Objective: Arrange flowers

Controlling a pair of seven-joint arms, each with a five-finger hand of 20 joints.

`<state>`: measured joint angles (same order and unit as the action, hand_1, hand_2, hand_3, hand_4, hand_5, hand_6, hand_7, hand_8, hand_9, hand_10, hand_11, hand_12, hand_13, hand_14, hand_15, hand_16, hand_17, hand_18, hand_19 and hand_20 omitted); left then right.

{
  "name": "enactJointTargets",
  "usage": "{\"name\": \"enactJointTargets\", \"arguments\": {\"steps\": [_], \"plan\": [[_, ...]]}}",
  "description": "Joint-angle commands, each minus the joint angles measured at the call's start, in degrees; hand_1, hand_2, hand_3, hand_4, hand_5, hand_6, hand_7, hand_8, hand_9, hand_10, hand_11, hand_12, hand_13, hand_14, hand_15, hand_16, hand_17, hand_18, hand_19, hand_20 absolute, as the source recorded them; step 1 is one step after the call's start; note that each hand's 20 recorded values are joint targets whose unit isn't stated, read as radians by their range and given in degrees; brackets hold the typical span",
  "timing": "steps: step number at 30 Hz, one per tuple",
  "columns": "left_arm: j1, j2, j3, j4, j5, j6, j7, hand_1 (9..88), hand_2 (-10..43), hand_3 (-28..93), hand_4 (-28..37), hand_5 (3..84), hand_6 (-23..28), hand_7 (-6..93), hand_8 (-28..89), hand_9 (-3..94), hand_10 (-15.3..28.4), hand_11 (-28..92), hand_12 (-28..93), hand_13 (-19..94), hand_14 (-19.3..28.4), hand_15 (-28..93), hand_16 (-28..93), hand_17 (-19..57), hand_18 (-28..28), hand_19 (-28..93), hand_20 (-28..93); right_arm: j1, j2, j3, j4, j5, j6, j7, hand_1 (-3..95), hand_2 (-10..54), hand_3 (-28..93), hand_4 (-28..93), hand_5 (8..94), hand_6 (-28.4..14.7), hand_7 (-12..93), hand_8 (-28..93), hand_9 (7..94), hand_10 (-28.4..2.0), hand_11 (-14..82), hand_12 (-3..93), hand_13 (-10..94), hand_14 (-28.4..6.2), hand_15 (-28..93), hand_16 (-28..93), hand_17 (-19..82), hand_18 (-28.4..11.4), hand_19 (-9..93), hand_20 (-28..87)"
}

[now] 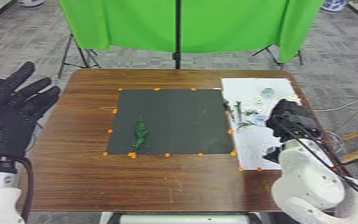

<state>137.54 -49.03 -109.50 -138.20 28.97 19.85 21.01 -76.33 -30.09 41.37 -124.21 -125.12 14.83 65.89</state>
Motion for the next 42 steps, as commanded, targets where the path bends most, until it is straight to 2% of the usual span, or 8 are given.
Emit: {"name": "enactJointTargets", "arguments": {"steps": [1, 7, 14, 18, 25, 32, 37, 42], "plan": [[-1.89, 1.12, 0.71, -0.10, 0.49, 0.90, -2.44, 20.2, 8.2, 77, -28.3, 32.5, 8.1, 14.6, -10, 30.1, 19.5, 25, 11, 23, 26.5, 45, -8, -7.7, 26.4, 63, 1, 25.81, -15.28, -14.85, 5.47, 4.21, -3.70, -4.77, 55.3, -9.5, 71, -28, 90.8, -1.2, 17, 10, 93.7, -9.3, 31.5, 19.7, 93, -4.7, 53, 20, 58, -17.6, 93, 36], [-3.02, 1.40, 0.18, -0.29, 1.13, 0.99, -4.71, 20.2, 8.2, 77, -28.3, 32.5, 8.1, 14.5, -10, 30.2, 19.6, 25, 11, 23, 26.4, 45, -8, -7.8, 26.3, 63, 1, 30.47, -24.06, -19.33, 11.87, 7.62, -7.46, -6.50, 55.0, -9.5, 72, -28, 90.9, -1.1, 17, 10, 93.7, -9.3, 31.7, 19.4, 93, -4.6, 53, 20, 58, -17.6, 93, 36], [-4.48, 2.16, -0.43, -0.26, 1.28, 0.83, -5.72, 20.2, 8.2, 77, -28.3, 32.5, 8.1, 14.4, -10, 30.1, 19.6, 25, 11, 23, 26.4, 45, -8, -7.8, 26.3, 63, 1, 34.36, -33.34, -23.93, 19.73, 9.47, -9.98, -6.84, 54.9, -9.5, 72, -28, 90.9, -1.2, 16, 10, 93.7, -8.9, 32.0, 19.4, 93, -4.7, 53, 20, 59, -17.7, 93, 36], [-7.66, 3.24, 1.10, 0.68, 1.43, -0.50, -5.97, 20.2, 8.2, 77, -28.3, 32.5, 8.1, 14.4, -10, 30.2, 19.6, 25, 11, 23, 26.4, 45, -8, -7.8, 26.3, 63, 1, 36.18, -36.83, -26.77, 23.04, 12.40, -10.91, -5.89, 54.8, -9.5, 72, -28, 90.8, -1.2, 16, 10, 93.7, -8.9, 32.2, 19.3, 93, -4.7, 53, 20, 59, -17.7, 93, 36], [-12.57, 4.79, 4.08, 2.09, 1.51, -1.54, -6.02, 20.4, 8.2, 77, -28.3, 32.6, 8.1, 14.4, -10, 30.1, 19.5, 25, 11, 23, 26.4, 45, -8, -7.8, 26.4, 63, 1, 36.16, -39.11, -29.29, 26.52, 14.04, -12.97, -4.14, 54.2, -9.5, 72, -28, 90.6, -1.1, 16, 9, 93.7, -8.7, 32.4, 18.9, 93, -4.6, 53, 20, 59, -17.7, 93, 36], [-12.29, 4.76, 4.16, 2.22, 1.35, -2.05, -5.53, 20.4, 8.2, 77, -28.3, 32.5, 8.1, 14.4, -10, 30.1, 19.5, 25, 11, 23, 26.4, 45, -8, -7.8, 26.4, 63, 1, 34.57, -39.36, -29.59, 27.68, 15.42, -13.99, -2.35, 54.1, -9.5, 71, -28, 90.5, -1.1, 16, 9, 93.7, -8.7, 32.5, 18.7, 93, -4.7, 53, 20, 59, -17.7, 93, 36], [-14.21, 5.04, 5.72, 2.82, 1.40, -2.76, -5.84, 20.3, 8.1, 77, -28.3, 32.5, 8.1, 14.4, -10, 30.1, 19.5, 25, 11, 23, 26.5, 45, -8, -7.8, 26.4, 63, 1, 33.59, -39.77, -29.18, 29.00, 16.07, -14.55, -0.68, 53.5, -9.5, 71, -28, 89.9, -0.9, 16, 9, 93.7, -8.7, 32.7, 18.3, 93, -4.6, 53, 20, 59, -17.7, 93, 36], [-14.40, 5.02, 6.05, 2.86, 1.57, -3.08, -6.18, 20.3, 8.1, 77, -28.3, 32.5, 8.1, 14.4, -10, 30.0, 19.6, 25, 11, 23, 26.4, 45, -8, -7.8, 26.4, 63, 1, 33.29, -39.85, -29.23, 29.19, 16.17, -14.71, 0.43, 51.7, -9.5, 70, -28, 88.5, -1.4, 16, 8, 93.7, -8.7, 33.1, 17.3, 93, -4.6, 53, 20, 60, -17.1, 93, 35]]}}
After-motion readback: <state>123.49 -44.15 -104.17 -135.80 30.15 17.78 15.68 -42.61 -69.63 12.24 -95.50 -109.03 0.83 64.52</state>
